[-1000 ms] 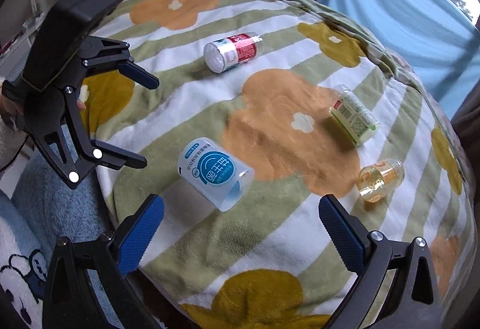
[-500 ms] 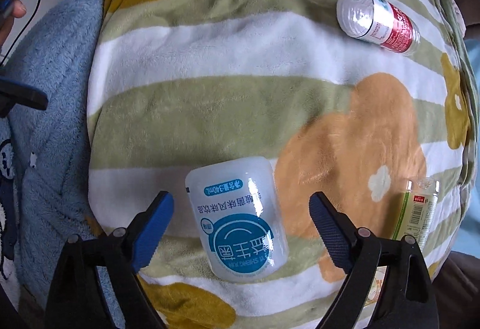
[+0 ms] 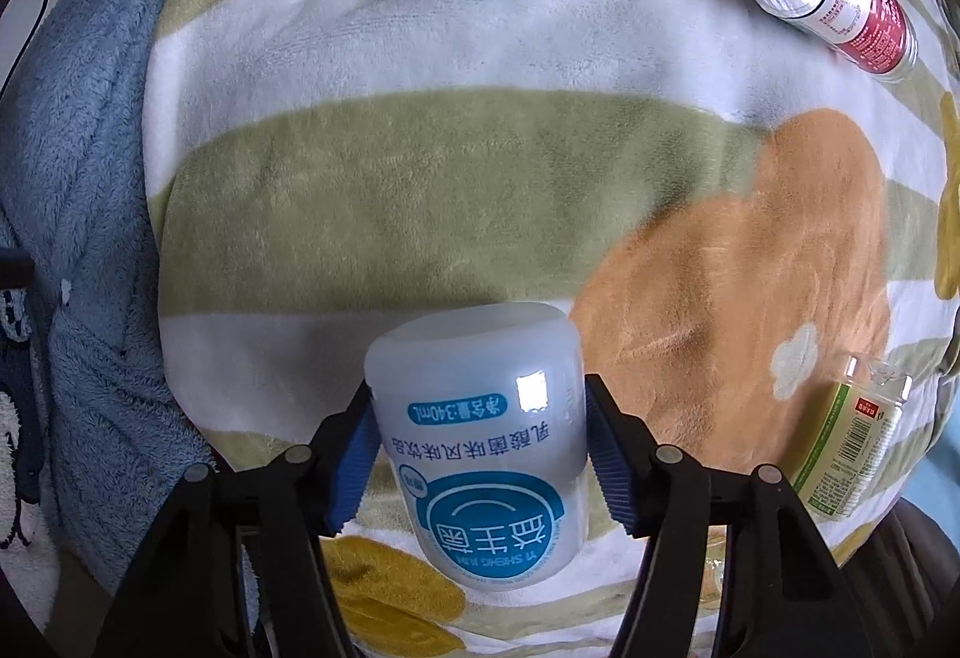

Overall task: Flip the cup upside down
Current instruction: 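Grasp the white bottle with the right gripper and lift it, then rotate the white bottle with the right gripper so its cap points down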

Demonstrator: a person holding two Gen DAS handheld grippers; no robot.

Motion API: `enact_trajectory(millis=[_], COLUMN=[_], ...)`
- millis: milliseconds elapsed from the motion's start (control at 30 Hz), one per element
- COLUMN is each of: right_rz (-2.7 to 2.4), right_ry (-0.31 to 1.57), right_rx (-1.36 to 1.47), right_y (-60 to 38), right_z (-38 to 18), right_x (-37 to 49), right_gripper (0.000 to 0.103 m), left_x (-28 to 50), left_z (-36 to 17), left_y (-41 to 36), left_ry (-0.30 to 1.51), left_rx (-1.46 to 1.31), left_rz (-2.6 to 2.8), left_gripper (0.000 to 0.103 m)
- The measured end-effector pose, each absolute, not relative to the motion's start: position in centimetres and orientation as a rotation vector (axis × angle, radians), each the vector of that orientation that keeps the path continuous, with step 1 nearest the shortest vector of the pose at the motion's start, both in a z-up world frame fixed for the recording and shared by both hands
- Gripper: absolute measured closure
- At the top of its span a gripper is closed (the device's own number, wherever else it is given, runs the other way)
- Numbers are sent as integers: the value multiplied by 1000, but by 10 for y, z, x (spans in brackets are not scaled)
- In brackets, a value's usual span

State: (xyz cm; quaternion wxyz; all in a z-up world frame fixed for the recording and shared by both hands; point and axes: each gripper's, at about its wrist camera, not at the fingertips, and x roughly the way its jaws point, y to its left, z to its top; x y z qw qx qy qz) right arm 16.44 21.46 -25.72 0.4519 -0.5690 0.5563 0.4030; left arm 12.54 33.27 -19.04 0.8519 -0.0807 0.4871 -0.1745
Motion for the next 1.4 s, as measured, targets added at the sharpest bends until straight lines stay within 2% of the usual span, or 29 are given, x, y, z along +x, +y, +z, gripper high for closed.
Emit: enact_trajectory(millis=[167, 400, 500, 700, 867, 933, 1033, 1133, 1400], right_rz=[885, 608, 550, 491, 468, 479, 504, 522, 539], right_ry=[1503, 1716, 1774, 1853, 1844, 1826, 1766, 1621, 959], right_rx=[-1179, -645, -500, -477, -508, -478, -432, -364, -95], right_y=[211, 176, 160, 153, 194, 195, 183, 169, 111], right_z=[-254, -251, -252, -263, -272, -271, -251, -228, -185], right_x=[199, 246, 254, 256, 303, 306, 317, 321, 276], right_gripper=[44, 44, 44, 43, 43, 46, 46, 46, 46], left_x=[128, 131, 131, 129, 128, 128, 129, 130, 136], left_z=[-192, -193, -194, -193, -193, -193, -193, -193, -194], left_y=[334, 335, 333, 330, 331, 334, 337, 339, 338], left_ry=[1026, 1031, 1034, 1030, 1035, 1034, 1028, 1022, 1003], left_rx=[-188, -221, -225, -227, -228, -240, -245, -252, -275], left_rz=[-368, -383, -388, -402, -403, -401, -393, -387, -370], left_gripper=[2, 2, 2, 2, 2, 2, 2, 2, 2])
